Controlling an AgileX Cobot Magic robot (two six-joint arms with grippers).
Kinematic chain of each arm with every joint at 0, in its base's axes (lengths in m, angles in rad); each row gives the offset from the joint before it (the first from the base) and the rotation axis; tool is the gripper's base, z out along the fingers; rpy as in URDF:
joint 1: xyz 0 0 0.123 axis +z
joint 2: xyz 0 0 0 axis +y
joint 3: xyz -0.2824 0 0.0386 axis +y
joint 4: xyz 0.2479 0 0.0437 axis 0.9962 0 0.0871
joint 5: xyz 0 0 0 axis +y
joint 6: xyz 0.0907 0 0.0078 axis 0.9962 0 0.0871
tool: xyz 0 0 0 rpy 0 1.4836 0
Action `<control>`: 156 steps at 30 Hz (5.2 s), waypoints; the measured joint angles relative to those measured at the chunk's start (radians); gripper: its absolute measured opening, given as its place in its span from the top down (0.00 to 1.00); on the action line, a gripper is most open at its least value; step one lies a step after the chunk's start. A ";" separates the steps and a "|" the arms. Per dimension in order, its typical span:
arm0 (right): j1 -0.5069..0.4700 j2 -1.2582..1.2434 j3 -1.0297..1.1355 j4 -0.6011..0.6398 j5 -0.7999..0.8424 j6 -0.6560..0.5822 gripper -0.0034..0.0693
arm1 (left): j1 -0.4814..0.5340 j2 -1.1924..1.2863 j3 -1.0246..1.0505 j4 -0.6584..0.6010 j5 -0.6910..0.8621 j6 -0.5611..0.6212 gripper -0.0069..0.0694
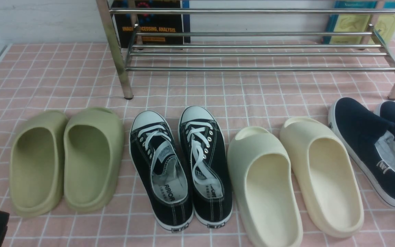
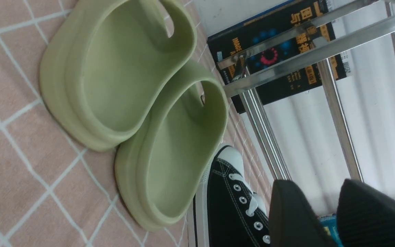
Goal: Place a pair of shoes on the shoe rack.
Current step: Use the left arm to grab the shoe closest to it, then use the left arm to put a shoe into the shoe rack
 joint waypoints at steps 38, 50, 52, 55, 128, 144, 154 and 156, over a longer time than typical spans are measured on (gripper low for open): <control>0.000 0.000 0.000 -0.001 0.000 0.000 0.62 | -0.520 1.174 -0.881 0.464 0.847 0.384 0.14; 0.000 0.000 0.000 -0.001 0.000 0.000 0.62 | -0.549 1.539 -1.092 0.398 0.690 0.309 0.20; 0.000 0.000 0.000 -0.001 0.000 0.000 0.62 | -0.549 1.583 -1.094 0.383 0.679 0.309 0.20; 0.000 0.000 0.000 -0.001 0.000 0.000 0.62 | -0.549 1.644 -1.097 0.375 0.637 0.309 0.20; 0.000 0.000 0.000 0.000 0.000 0.000 0.62 | -0.408 1.969 -1.710 0.435 0.483 0.390 0.89; 0.000 0.000 0.000 0.000 0.000 0.000 0.62 | -0.355 2.231 -1.985 0.456 0.328 0.291 0.88; 0.000 0.000 0.000 0.000 0.000 0.000 0.62 | -0.355 2.218 -1.996 0.495 0.365 0.314 0.64; 0.000 0.000 0.000 0.000 0.000 0.000 0.62 | -0.355 2.189 -1.996 0.495 0.430 0.317 0.53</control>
